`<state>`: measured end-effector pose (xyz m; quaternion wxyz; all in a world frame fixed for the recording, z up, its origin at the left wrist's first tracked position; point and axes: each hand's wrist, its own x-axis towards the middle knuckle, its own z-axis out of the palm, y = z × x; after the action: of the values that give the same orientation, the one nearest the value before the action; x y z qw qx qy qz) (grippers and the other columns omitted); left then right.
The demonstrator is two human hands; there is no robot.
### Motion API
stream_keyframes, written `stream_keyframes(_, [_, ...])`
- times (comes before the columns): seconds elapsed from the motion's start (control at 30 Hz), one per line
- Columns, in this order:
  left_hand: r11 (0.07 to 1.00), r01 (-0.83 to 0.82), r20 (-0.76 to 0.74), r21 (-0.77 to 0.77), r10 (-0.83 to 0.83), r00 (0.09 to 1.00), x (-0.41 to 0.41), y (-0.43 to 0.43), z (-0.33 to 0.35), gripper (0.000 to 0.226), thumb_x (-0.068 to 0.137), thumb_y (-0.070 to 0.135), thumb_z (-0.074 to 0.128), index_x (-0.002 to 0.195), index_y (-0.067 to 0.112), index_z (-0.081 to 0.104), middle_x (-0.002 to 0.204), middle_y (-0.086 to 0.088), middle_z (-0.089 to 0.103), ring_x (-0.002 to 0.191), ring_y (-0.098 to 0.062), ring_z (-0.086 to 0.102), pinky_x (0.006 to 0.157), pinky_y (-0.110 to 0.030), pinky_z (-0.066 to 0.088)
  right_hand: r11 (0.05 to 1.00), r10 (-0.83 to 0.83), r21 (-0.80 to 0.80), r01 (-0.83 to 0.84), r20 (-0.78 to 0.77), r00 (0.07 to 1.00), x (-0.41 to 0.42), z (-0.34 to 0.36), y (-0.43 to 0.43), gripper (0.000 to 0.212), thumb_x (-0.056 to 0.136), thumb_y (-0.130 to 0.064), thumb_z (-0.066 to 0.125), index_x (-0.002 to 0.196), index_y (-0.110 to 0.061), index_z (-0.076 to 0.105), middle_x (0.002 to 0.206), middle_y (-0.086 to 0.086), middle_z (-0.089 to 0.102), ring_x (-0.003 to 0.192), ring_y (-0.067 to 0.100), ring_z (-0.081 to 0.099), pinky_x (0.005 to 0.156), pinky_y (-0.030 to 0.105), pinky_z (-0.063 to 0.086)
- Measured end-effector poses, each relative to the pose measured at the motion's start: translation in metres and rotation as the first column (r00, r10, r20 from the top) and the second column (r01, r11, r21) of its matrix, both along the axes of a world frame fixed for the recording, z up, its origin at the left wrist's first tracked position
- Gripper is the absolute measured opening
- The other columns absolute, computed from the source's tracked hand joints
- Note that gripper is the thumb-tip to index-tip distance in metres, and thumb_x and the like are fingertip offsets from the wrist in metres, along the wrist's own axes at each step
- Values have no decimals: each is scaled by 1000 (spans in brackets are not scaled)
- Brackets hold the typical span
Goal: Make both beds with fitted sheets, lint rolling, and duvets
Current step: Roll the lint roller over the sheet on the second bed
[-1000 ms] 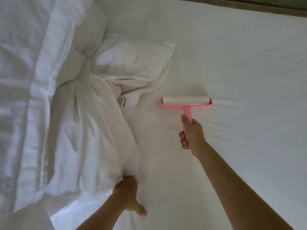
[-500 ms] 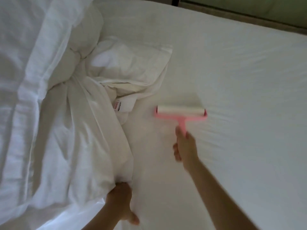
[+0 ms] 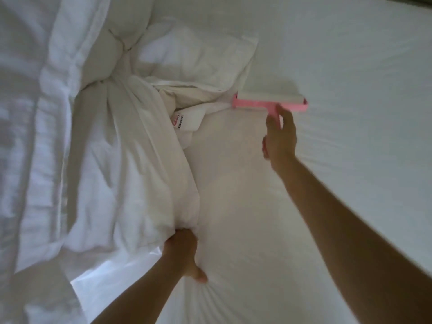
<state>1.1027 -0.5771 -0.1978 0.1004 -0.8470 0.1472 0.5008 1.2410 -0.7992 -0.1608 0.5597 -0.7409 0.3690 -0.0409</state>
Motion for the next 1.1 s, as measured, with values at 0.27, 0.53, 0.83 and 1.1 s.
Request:
stream_keyframes(0.27, [1000,22,-75,19,-21,997,5,-1,3,104,65,62,75,141,4,34,142,-11,40,133,-28,40,108,-38,37,986,-33,161,48,-90,995,-212,37,63,28,94,-24,54,119,-35,59,39,-1,42,31,9,35,35,17,28])
stream_keyframes(0.53, [997,46,-183,67,-33,983,14,-1,-3,77,62,42,81,126,7,55,122,-7,60,110,-23,61,92,-33,52,963,267,-24,-269,-68,961,-67,29,92,40,98,-32,44,138,-34,44,122,0,64,100,23,61,96,38,45])
stream_keyframes(0.83, [999,-31,-94,25,33,995,11,-1,2,59,66,36,76,118,13,60,115,-1,64,103,-15,64,83,-23,53,980,200,46,-195,-139,970,-261,34,83,39,87,-44,54,117,-68,47,64,-19,59,50,0,50,60,19,43])
stream_keyframes(1.1, [999,16,-32,50,-15,999,7,-6,3,65,72,37,70,128,9,53,124,-1,59,112,-13,60,84,-19,50,966,-247,83,244,33,968,-137,49,-61,33,96,-26,54,128,-31,58,51,-4,43,35,9,35,35,17,29])
